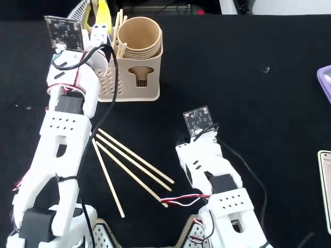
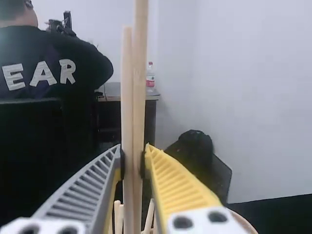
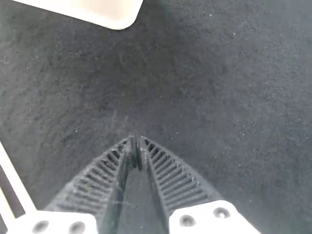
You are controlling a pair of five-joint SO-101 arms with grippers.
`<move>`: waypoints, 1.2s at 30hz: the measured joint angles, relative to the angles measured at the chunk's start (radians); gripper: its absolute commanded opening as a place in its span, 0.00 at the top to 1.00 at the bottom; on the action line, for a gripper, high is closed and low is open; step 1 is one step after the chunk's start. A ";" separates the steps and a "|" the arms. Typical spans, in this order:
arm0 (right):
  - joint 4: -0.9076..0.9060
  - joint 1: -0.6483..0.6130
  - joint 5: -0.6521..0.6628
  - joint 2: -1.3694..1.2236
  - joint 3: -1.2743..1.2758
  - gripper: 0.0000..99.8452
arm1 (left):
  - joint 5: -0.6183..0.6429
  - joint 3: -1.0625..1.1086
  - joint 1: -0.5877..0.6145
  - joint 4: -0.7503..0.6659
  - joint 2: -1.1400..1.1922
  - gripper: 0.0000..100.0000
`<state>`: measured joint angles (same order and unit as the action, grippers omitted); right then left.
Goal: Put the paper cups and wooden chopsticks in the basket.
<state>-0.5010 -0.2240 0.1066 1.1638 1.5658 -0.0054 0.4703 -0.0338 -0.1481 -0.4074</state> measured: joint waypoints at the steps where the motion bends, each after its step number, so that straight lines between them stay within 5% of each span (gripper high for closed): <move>1: 0.000 0.000 0.000 0.000 0.000 0.99 | 0.020 0.006 0.000 0.000 0.000 0.90; 8: 0.000 0.000 0.000 0.000 0.000 0.99 | 0.175 0.011 0.048 0.123 -0.018 0.87; 16: 0.000 0.000 0.000 0.000 0.000 0.99 | 0.196 -0.077 0.140 0.315 -0.049 0.87; 23: 0.000 0.000 0.000 0.000 0.000 0.99 | 0.196 -0.097 0.276 0.626 -0.199 0.86; 29: 0.000 0.000 0.000 0.000 0.000 0.99 | 0.196 0.127 0.405 0.888 -0.345 0.86; 36: 0.000 0.000 0.000 0.000 0.000 0.99 | 0.198 0.589 0.471 0.867 -0.453 0.86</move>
<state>-0.5010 -0.2240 0.1066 1.1638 1.5658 0.1926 1.0595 0.4373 0.7188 -0.8600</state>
